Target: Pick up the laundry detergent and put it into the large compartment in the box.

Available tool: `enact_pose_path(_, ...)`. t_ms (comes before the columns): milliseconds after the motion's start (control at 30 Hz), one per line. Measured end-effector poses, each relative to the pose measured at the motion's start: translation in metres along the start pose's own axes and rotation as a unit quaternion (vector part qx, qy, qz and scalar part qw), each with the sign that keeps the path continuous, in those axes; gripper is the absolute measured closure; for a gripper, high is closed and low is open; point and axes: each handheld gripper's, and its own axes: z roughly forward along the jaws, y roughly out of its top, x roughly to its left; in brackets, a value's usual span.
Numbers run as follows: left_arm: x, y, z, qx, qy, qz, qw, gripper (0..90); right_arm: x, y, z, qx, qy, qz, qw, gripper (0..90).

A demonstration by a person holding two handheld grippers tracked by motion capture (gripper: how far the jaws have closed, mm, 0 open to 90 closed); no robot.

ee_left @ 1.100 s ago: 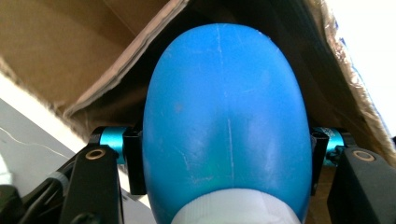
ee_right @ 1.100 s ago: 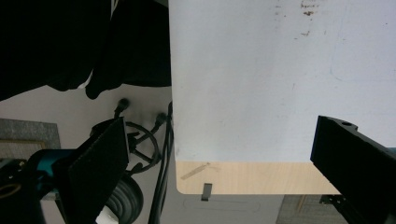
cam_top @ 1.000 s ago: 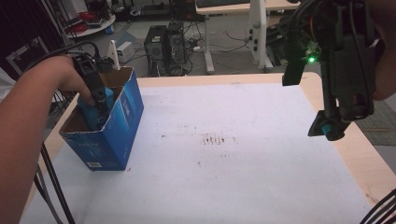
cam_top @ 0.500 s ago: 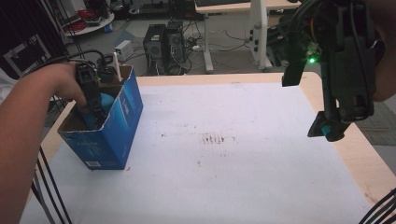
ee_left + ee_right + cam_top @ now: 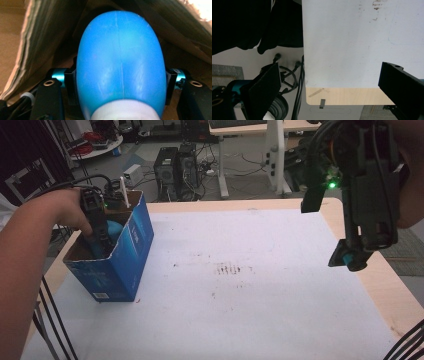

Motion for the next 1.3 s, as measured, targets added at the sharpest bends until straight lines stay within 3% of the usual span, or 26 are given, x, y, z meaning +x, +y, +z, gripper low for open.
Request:
enact_pose_path(433,-0.003,-0.006,-0.013,-0.01,0.006,-0.009,0.9999,31.0,0.001,0.0,-0.001,0.0,-0.002,-0.004,1.0,3.5)
enact_pose_path(767,-0.007,-0.01,-0.035,-0.006,0.018,-0.018,0.9996,24.6,0.002,0.0,-0.002,-0.003,-0.003,-0.005,1.0,3.5)
enact_pose_path(1067,-0.013,-0.015,-0.049,-0.017,0.017,-0.016,0.9996,17.6,0.004,-0.001,-0.003,-0.002,-0.004,-0.003,1.0,3.6)
enact_pose_path(1300,-0.021,-0.014,-0.065,-0.025,0.007,-0.028,0.9993,13.5,0.004,-0.002,-0.002,-0.006,-0.005,-0.009,0.9999,3.5)
